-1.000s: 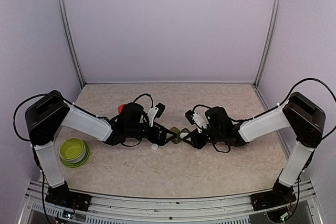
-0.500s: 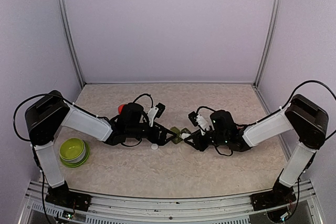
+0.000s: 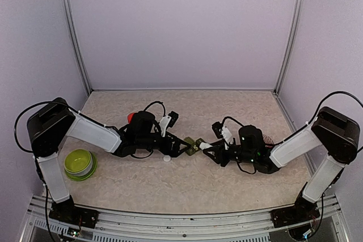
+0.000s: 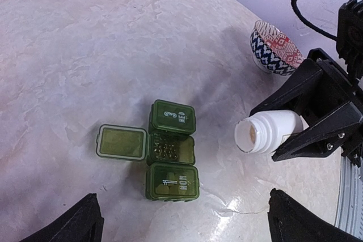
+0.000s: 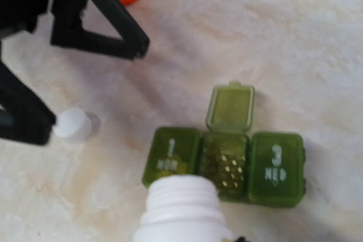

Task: Sort the pills into containers
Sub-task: Pour the pill into the compartment of the pill container, then pick up the lid of the pill bottle from the center of the board.

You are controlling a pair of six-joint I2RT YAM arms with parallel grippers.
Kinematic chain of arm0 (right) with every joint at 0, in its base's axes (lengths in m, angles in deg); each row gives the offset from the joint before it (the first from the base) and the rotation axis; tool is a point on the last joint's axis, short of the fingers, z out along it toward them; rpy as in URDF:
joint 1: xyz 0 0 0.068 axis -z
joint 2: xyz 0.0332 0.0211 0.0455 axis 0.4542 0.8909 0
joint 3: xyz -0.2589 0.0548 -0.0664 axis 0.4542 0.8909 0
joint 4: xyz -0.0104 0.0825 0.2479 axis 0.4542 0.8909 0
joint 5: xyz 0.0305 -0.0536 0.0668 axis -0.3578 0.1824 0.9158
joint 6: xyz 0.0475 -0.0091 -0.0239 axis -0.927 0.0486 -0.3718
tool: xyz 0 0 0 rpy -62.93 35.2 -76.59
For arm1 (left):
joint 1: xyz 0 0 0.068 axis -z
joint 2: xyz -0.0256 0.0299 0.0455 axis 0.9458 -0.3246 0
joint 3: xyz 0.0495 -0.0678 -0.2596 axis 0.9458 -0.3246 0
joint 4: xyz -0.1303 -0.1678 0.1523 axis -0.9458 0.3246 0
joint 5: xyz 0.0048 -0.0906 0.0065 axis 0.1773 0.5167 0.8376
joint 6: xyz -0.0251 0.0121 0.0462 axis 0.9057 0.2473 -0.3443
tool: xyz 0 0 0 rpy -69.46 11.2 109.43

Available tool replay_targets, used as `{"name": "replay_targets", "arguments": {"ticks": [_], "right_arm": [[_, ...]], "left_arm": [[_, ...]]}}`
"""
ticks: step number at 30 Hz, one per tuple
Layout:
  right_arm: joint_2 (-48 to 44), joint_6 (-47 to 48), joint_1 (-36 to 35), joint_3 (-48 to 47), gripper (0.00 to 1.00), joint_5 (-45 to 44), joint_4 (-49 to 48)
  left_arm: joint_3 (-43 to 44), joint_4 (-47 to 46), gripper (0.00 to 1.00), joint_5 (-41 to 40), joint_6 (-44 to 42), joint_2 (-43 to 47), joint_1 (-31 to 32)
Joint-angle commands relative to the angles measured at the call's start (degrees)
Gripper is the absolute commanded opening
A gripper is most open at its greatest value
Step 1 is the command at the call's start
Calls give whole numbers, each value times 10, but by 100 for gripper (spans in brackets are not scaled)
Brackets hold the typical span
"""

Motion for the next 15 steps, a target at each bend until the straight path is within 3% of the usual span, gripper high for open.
{"name": "replay_targets", "arguments": {"ticks": [1, 15], "right_arm": [[1, 2, 6, 14, 0, 11, -88], [21, 7, 6, 84, 0, 23, -288]], "left_arm": [[10, 0, 99, -2, -3, -1, 1], [10, 2, 99, -3, -5, 1, 1]]}}
